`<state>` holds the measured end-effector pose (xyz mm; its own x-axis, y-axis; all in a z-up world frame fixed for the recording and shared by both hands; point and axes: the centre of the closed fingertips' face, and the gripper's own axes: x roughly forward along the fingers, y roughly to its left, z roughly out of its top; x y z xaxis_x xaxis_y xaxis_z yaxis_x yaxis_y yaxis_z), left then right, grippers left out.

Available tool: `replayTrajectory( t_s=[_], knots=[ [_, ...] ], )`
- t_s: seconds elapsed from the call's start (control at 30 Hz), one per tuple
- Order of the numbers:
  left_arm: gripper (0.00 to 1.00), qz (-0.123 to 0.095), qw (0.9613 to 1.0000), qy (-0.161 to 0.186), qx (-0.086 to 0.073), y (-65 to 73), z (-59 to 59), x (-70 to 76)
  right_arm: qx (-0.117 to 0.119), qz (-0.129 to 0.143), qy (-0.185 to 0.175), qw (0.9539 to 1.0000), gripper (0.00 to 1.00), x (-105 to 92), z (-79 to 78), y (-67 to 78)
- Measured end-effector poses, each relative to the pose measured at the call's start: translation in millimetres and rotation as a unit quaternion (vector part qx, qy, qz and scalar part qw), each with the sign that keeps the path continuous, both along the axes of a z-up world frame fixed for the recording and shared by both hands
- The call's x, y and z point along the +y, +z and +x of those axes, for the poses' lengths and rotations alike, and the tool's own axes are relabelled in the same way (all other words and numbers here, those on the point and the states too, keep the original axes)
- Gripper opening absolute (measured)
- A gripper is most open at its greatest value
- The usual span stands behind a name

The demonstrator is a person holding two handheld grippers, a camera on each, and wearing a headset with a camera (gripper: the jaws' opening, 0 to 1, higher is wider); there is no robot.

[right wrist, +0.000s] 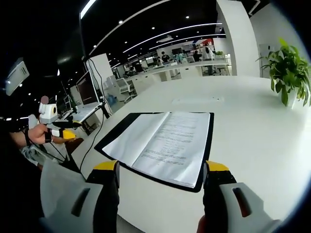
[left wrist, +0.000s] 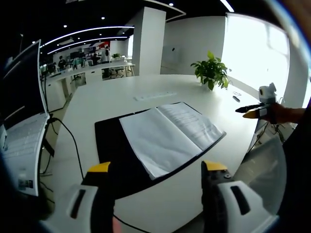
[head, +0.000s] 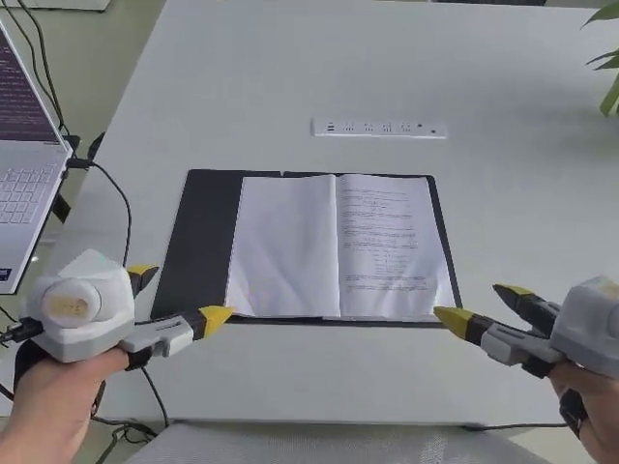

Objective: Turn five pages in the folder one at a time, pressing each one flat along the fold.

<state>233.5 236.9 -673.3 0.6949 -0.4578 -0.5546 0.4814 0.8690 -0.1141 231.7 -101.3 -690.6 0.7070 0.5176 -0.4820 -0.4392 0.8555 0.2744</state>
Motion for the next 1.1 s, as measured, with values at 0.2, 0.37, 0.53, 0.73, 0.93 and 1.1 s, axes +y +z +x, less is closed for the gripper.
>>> replayTrajectory(
  t_s=[0.2, 0.37, 0.53, 0.73, 0.93, 1.1],
  knots=[
    [0.73, 0.004, 0.9999, -0.012, 0.004, -1.2, 2.5, -11.4, 0.008, -0.005, -0.008, 0.9999, 0.71, -6.7, -8.6, -5.7],
    [0.73, 0.002, 0.9997, -0.024, 0.002, 0.7, 9.9, -25.6, 0.007, 0.001, -0.019, 0.9998, 0.71, -13.4, -10.8, -4.6],
    [0.72, 0.004, 0.9983, -0.058, 0.003, -0.1, 14.3, -52.0, 0.009, 0.001, -0.024, 0.9997, 0.71, -17.4, -11.9, -5.4],
    [0.72, -0.002, 0.9958, -0.091, 0.008, -4.5, 17.2, -86.7, 0.009, 0.010, -0.030, 0.9994, 0.71, -18.9, -12.2, -4.2],
    [0.72, 0.004, 0.9908, -0.134, 0.018, -13.8, 12.9, -118.6, 0.013, 0.015, -0.037, 0.9991, 0.71, -23.0, -13.3, -5.6],
    [0.72, 0.004, 0.9865, -0.162, 0.022, -17.2, 16.4, -138.3, 0.019, 0.015, -0.035, 0.9991, 0.71, -24.3, -16.4, -8.8]
  ],
)
